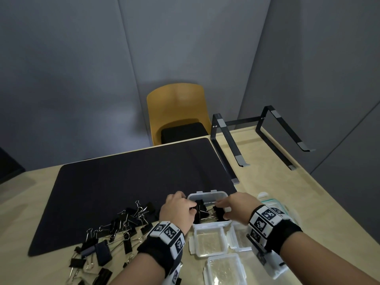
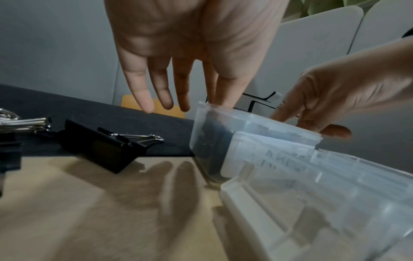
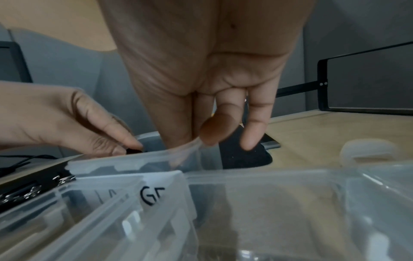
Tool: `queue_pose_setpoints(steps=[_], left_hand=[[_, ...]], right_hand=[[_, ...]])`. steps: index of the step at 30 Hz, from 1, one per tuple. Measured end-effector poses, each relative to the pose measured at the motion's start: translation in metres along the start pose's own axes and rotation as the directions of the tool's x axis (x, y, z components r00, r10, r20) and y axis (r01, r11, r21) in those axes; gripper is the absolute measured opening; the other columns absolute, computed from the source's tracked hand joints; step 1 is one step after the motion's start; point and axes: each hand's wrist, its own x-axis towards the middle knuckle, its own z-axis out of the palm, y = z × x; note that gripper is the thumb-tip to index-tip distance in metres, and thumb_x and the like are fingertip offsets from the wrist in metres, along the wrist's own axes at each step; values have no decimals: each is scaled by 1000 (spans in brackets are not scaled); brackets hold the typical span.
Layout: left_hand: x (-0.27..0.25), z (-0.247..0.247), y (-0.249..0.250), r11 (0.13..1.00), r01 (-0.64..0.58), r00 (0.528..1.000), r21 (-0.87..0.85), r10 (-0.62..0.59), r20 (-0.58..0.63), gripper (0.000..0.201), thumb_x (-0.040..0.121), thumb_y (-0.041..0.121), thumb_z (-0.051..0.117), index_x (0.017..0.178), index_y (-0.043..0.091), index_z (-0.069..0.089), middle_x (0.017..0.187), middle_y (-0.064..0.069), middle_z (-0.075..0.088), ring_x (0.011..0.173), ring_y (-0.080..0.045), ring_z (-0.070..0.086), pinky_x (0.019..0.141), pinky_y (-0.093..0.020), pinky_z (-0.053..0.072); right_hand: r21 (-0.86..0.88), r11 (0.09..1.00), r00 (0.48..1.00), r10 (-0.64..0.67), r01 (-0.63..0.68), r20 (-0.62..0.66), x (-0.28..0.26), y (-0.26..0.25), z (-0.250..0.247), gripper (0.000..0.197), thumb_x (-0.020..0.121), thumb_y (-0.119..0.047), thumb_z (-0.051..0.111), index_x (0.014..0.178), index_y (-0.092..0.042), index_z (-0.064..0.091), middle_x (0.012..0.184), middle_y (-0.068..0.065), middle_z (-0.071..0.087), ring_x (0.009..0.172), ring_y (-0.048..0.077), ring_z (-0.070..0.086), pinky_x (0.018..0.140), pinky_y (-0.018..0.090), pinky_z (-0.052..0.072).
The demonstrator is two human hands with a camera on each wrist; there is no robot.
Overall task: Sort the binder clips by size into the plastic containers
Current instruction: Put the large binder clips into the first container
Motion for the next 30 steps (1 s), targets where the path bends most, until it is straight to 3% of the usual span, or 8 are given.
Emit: queue_pose_setpoints(steps=[9, 12, 16, 21, 25, 30], left_hand=[[3, -6, -1, 998, -37, 994, -48, 42, 101, 29, 94, 30, 50, 121, 29, 62, 128, 5, 46, 119, -17, 41, 97, -35, 44], [-1, -8, -5, 997, -39, 990, -65, 47, 134, 35, 93, 31, 51, 128, 29, 55, 135, 5, 42, 124, -18, 39, 102, -35, 41], [-12, -11, -13, 989, -54, 994, -138, 67, 92, 43, 94, 36, 49, 136, 27, 46, 136, 7, 40, 127, -16, 37, 103, -33, 39], [-32, -24, -38, 983, -17, 998, -181, 27, 51, 38, 92, 32, 51, 129, 23, 52, 133, 5, 43, 123, -15, 41, 104, -30, 37], [-49, -36, -66, 990, 54, 986, -127, -32, 165, 31, 91, 32, 51, 118, 22, 60, 125, 3, 49, 115, -15, 48, 98, -31, 43], [-72, -49, -110, 990, 120, 969, -71, -102, 225, 24, 91, 33, 52, 112, 26, 63, 122, 5, 51, 111, -13, 50, 95, -29, 43]], right_hand=[[87, 996, 1000, 29, -29, 6, -4, -3, -6, 42, 85, -25, 61, 125, -36, 56, 128, -6, 60, 116, 15, 54, 100, 30, 43], [106, 994, 999, 11, -6, -51, -13, -10, -5, 38, 86, -20, 58, 122, -31, 60, 127, -6, 60, 114, 15, 55, 98, 30, 43], [180, 983, 985, 14, 18, -174, -22, -27, -4, 40, 85, -19, 54, 122, -31, 57, 130, -7, 55, 112, 13, 55, 93, 26, 45], [187, 982, 980, 28, 9, -195, -26, -60, 1, 32, 87, -24, 54, 119, -24, 59, 124, -3, 57, 105, 17, 58, 84, 24, 44], [210, 976, 986, -23, 59, -166, -27, -90, 6, 25, 87, -22, 55, 110, -18, 64, 114, 1, 64, 102, 17, 59, 86, 26, 46], [244, 965, 990, -64, 94, -129, -30, -126, 22, 27, 87, -25, 55, 112, -19, 63, 111, -1, 64, 99, 14, 59, 86, 23, 43]])
